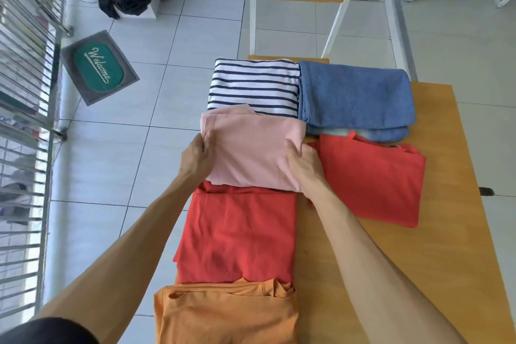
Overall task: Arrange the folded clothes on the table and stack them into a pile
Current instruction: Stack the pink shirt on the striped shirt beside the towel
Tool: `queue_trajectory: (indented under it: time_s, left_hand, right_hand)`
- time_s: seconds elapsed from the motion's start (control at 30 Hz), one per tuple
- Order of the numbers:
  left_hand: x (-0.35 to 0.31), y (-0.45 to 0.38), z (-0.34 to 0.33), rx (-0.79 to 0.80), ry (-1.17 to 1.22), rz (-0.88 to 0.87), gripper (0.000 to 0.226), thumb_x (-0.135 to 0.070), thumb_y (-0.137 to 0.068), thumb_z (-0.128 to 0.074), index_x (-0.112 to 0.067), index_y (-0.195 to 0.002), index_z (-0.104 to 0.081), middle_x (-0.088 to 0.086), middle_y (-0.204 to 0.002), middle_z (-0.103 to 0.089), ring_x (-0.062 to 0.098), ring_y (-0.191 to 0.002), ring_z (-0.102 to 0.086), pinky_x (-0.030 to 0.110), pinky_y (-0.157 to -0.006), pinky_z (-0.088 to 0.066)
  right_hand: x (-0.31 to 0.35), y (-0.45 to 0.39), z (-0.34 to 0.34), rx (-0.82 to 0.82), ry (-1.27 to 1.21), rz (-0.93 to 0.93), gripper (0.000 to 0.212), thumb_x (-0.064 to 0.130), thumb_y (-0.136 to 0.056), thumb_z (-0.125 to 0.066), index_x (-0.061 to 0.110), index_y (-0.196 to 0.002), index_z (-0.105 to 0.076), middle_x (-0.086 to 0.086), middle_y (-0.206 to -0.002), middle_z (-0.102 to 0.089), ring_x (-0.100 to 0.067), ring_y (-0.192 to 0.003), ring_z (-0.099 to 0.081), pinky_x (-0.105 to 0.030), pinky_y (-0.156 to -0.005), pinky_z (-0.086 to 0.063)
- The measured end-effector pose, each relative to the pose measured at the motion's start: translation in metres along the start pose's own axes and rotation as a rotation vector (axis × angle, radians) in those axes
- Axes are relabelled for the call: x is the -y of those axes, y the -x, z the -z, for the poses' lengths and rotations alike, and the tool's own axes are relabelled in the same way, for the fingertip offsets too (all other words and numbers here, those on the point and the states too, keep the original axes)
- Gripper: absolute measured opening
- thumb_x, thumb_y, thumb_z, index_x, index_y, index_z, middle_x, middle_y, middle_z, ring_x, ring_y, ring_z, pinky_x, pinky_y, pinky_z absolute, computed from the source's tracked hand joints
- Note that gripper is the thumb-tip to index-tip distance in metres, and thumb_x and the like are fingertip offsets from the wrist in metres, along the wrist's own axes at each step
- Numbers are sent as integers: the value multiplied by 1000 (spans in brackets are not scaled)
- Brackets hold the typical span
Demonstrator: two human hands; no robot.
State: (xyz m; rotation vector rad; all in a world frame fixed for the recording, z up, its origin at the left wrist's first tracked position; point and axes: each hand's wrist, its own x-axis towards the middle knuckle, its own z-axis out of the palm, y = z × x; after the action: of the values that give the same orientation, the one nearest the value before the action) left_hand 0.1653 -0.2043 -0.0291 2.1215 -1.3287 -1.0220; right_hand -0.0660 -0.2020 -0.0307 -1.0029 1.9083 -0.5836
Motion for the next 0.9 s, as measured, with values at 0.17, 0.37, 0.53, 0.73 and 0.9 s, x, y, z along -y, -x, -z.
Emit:
queue_trajectory:
  time_s: [0.17, 0.37, 0.53, 0.73, 0.9]
  left_hand:
    - [6, 1, 6, 16, 116, -18, 56, -56, -102, -23, -12, -87, -55, -2, -77, -57, 19, -75, -53, 33, -63, -37]
    - [-22, -22, 28, -103, 225, -156, 54, -60, -100, -24, -16, -82, -50, -4, -70, -48, 17, -65, -44, 34, -57, -36]
    - [-71, -77, 45, -173, 189, -242, 59, -62, -99, -25, -9, -89, -50, -4, -72, -49, 17, -64, -45, 34, -54, -34]
    - [-102, -140, 34, -196, 180, -238, 65, -61, -99, -26, -3, -100, -56, 8, -85, -60, 23, -77, -52, 36, -65, -41]
    - [-82, -174, 5, -122, 110, 34, 66, -65, -93, -38, -3, -91, -60, 4, -75, -54, 29, -79, -52, 34, -62, -35]
  right_hand:
    - [12, 5, 14, 19, -62, 156, 36, 46, -102, -50, 13, -100, -67, 11, -79, -56, -15, -83, -57, -37, -83, -48]
    - [52, -11, 28, 12, -183, 276, 29, 38, -102, -55, 20, -81, -59, 19, -61, -50, 2, -58, -47, -23, -64, -40]
    - [106, -53, 39, -30, -214, 299, 35, 41, -102, -53, 11, -84, -59, 2, -75, -49, -8, -63, -47, -18, -57, -40]
    - [134, -121, 33, -30, -243, 211, 27, 40, -103, -49, 18, -93, -62, -3, -90, -57, -15, -80, -55, -30, -73, -46]
    - [108, -150, 21, -96, -59, 103, 28, 28, -94, -57, 2, -98, -66, 0, -75, -59, -17, -65, -53, -28, -57, -38]
